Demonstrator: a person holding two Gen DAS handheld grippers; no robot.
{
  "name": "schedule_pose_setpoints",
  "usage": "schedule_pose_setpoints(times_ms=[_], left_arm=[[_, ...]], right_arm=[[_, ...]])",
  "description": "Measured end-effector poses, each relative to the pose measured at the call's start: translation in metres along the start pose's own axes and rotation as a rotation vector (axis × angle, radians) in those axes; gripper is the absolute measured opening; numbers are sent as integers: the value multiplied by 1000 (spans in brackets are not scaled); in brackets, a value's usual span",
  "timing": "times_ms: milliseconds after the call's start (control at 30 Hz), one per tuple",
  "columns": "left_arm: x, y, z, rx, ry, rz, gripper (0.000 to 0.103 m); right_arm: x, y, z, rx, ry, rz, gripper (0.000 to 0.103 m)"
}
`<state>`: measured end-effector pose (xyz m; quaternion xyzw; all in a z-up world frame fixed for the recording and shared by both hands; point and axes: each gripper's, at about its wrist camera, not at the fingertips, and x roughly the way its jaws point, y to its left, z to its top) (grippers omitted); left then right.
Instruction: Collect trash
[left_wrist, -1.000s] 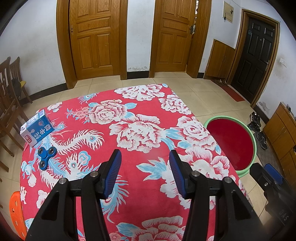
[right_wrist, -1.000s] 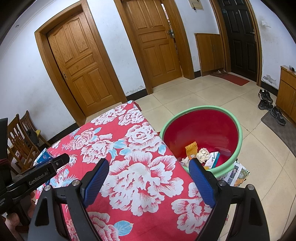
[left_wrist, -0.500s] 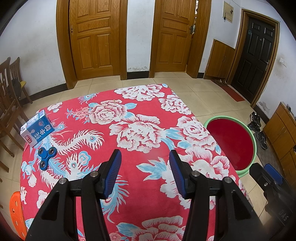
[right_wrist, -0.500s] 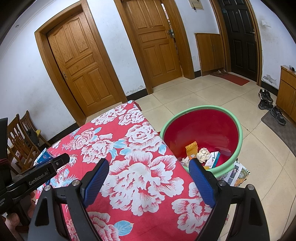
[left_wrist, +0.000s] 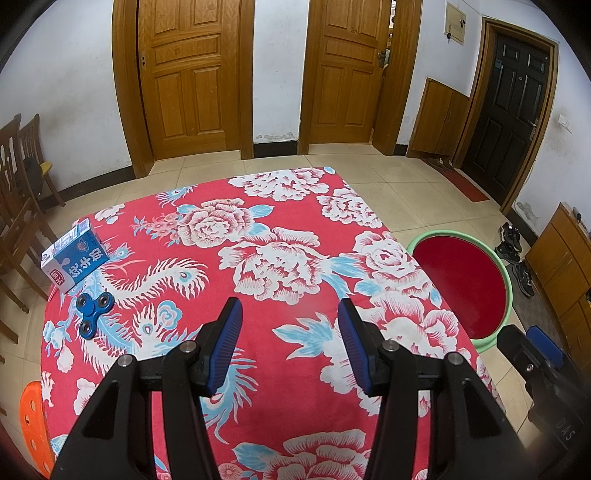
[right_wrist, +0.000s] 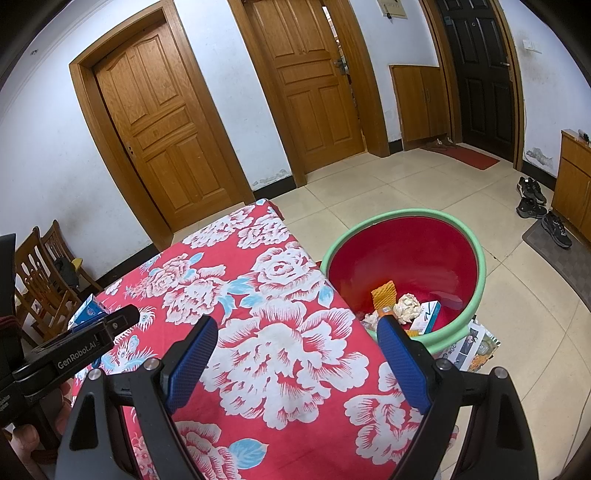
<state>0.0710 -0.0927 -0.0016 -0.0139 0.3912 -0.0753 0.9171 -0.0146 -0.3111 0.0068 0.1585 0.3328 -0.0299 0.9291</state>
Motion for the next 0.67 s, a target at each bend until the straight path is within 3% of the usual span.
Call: schedule_pose_setpoints(times_ms=[667], left_arm=[[0,2,-1,-1,4,3,54]], right_arm=[[0,0,0,1,2,-1,90]])
